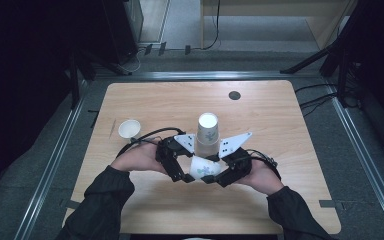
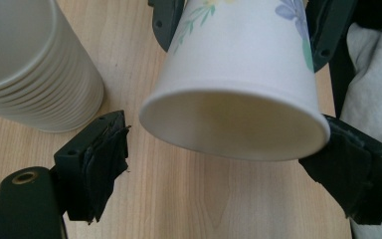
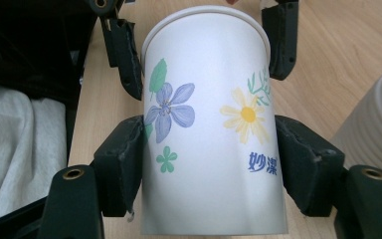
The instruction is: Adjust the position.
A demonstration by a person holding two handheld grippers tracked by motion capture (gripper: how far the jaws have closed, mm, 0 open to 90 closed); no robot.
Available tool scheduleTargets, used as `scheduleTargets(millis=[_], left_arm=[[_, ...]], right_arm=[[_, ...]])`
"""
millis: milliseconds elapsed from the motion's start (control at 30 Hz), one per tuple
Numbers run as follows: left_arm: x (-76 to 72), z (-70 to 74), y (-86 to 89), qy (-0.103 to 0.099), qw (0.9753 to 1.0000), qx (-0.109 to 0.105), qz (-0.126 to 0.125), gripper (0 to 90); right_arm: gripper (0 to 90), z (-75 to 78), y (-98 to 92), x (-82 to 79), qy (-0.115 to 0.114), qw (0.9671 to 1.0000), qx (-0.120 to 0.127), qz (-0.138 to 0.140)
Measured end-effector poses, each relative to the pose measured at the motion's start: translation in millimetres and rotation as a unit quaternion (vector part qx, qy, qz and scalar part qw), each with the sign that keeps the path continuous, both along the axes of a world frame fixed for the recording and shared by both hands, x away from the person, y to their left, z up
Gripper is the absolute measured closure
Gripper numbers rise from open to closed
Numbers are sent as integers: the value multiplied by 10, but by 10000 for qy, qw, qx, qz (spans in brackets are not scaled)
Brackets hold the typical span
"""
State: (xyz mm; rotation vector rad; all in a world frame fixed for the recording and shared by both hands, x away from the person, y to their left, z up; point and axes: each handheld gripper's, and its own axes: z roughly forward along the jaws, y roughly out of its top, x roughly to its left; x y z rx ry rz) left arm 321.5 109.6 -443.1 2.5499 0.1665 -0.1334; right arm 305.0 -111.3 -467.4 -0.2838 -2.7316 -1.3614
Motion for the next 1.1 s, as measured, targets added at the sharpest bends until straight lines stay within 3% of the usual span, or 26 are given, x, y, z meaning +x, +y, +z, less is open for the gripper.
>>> scheduleTargets(millis=[233, 467, 600, 733, 967, 1100], left_arm=[[-1, 3, 117, 27, 9994, -287, 164, 129], [-13, -21, 200, 100, 9970, -669, 375, 129], [-23, -45, 219, 210, 9945, -902, 479, 129], [-37, -77, 209, 309, 9894, -1304, 562, 129], [-44, -138, 197, 405, 9823, -1745, 553, 146], [-69, -150, 170, 300, 9832, -1736, 473, 172]], right_arm=[[324, 67, -58, 25, -10, 9999, 142, -42], [324, 110, -83, 56, 25, 9997, 241, -9], [324, 114, -74, 69, 36, 9996, 291, 43], [324, 109, -53, 70, 107, 9994, 303, 104], [323, 117, -46, 76, 199, 9985, 469, 178], [323, 115, -39, 73, 216, 9987, 426, 194]])
